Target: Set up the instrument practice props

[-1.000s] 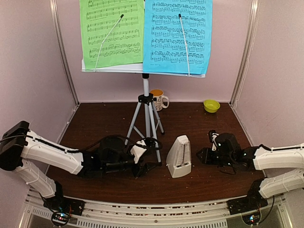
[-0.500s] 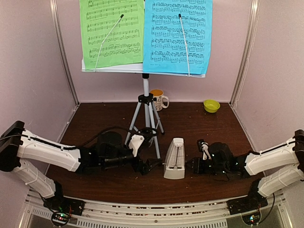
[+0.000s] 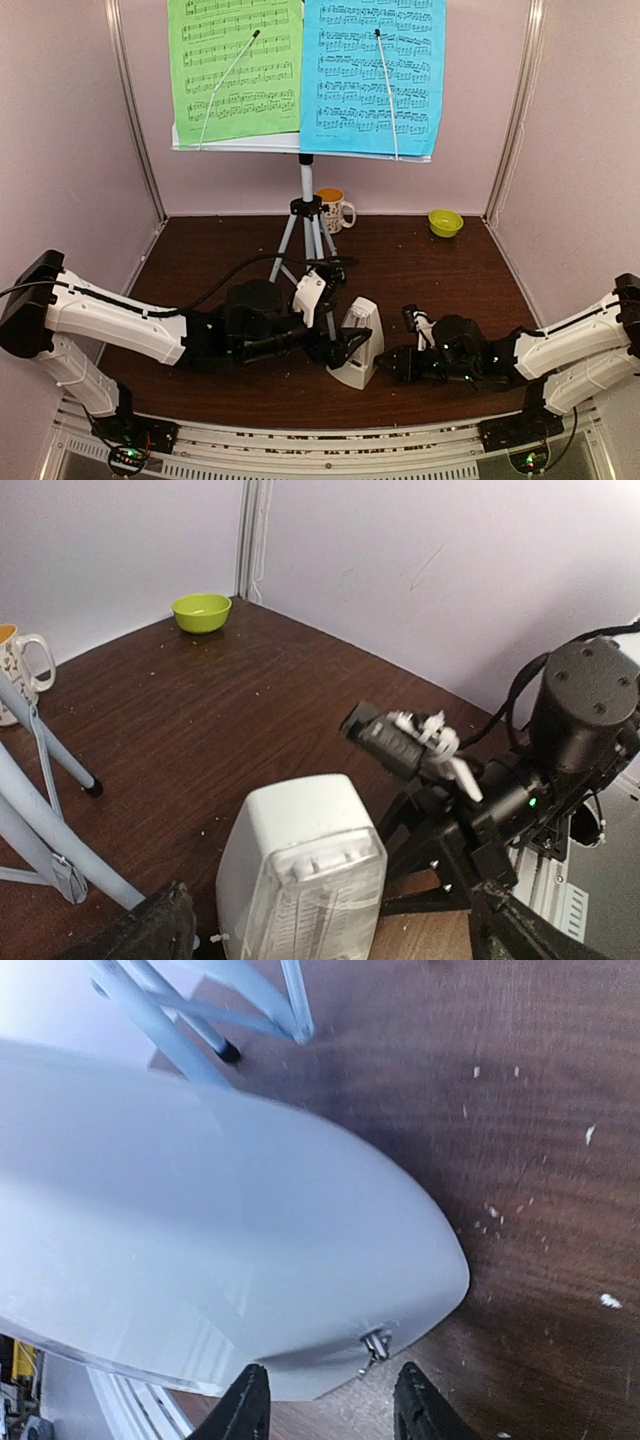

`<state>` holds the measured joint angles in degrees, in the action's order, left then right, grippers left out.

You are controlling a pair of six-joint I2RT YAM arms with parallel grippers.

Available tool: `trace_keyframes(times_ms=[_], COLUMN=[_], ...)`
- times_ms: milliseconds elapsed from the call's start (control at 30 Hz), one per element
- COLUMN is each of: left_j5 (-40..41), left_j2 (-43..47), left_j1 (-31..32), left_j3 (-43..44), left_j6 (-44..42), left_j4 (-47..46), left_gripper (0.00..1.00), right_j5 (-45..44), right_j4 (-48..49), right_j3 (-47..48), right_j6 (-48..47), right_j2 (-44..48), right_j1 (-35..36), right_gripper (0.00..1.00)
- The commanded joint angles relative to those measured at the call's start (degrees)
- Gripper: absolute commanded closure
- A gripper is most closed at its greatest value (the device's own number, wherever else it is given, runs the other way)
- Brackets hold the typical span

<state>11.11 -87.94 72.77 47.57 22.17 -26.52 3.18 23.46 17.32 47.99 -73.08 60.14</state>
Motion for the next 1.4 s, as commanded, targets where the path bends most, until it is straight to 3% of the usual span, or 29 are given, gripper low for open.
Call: trace_keyframes(times_ms=[0, 233, 500, 800, 967, 1067, 1367], left_j5=[6.2, 10.1, 10.4, 10.9, 10.7, 13.3, 25.1], left_j2=[-2.9, -8.4, -13.5, -17.0, -16.7, -15.9, -15.5], left_j1=[0.6, 1.1, 1.1, 1.2, 1.5, 2.5, 4.6], left_j3=[2.7, 9.1, 12.8, 15.7, 16.4, 18.1, 29.0], left_j6=[4.5, 2.6, 2.8, 3.8, 2.3, -0.4, -9.8], left_j4=[0.4, 6.8, 8.1, 10.1, 8.7, 9.4, 19.3], left_gripper=[0.02, 0.02, 0.1, 0.27, 0.49, 0.59, 0.72], right_j5=[-5.2, -11.7, -13.1, -13.0, -15.4, -16.4, -18.7], right_j4=[1.4, -3.6, -0.7, 2.0, 2.6, 3.2, 7.7], right_j3=[-2.3, -5.0, -9.3, -10.8, -11.9, -12.8, -16.1], right_j6=[-1.9, -7.0, -8.9, -9.2, -8.8, -8.6, -13.7], right_j2=[7.3, 16.5, 17.9, 16.2, 16.4, 17.8, 25.0], right_j1=[0.3, 0.2, 0.1, 0.1, 0.2, 0.2, 0.7], right_gripper=[0.55, 0.41, 0.38, 0.39, 0.43, 0.45, 0.46])
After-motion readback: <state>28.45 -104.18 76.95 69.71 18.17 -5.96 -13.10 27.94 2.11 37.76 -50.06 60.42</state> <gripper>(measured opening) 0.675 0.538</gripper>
